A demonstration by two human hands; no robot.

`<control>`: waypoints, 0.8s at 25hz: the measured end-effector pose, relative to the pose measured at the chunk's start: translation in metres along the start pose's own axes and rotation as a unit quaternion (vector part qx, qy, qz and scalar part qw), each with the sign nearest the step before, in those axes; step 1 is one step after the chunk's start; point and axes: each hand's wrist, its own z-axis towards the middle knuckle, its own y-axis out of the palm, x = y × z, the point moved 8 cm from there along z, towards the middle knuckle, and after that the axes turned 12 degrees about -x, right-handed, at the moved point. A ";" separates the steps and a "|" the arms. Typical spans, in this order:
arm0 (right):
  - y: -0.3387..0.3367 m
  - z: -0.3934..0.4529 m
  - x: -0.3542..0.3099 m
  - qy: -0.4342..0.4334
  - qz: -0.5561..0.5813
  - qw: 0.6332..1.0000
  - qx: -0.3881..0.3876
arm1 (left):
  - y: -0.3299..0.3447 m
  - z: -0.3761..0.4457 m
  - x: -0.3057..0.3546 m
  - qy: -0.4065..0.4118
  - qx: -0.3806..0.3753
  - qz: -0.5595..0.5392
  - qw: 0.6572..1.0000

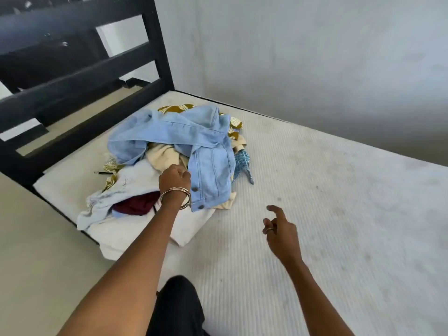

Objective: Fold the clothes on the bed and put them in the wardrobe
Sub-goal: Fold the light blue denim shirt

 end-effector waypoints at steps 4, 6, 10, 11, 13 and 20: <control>0.034 0.036 0.002 -0.012 0.009 0.999 -0.037 | 0.037 0.044 0.014 -0.003 -0.048 0.047 0.998; 0.032 0.048 0.004 -0.012 0.062 0.998 -0.013 | 0.040 0.038 0.026 0.007 -0.014 -0.008 1.000; 0.005 0.045 -0.014 0.009 0.176 0.981 0.081 | 0.049 -0.032 0.059 0.075 0.035 -0.057 0.995; -0.003 0.043 -0.022 0.019 0.217 0.973 0.073 | 0.059 -0.056 0.074 0.110 0.010 -0.070 0.991; -0.020 0.037 -0.040 0.051 0.360 0.932 -0.001 | 0.090 -0.117 0.112 0.238 -0.127 -0.119 0.955; -0.113 -0.063 -0.069 -0.091 0.254 0.953 -0.136 | 0.124 -0.216 0.069 0.060 -0.475 -0.169 0.862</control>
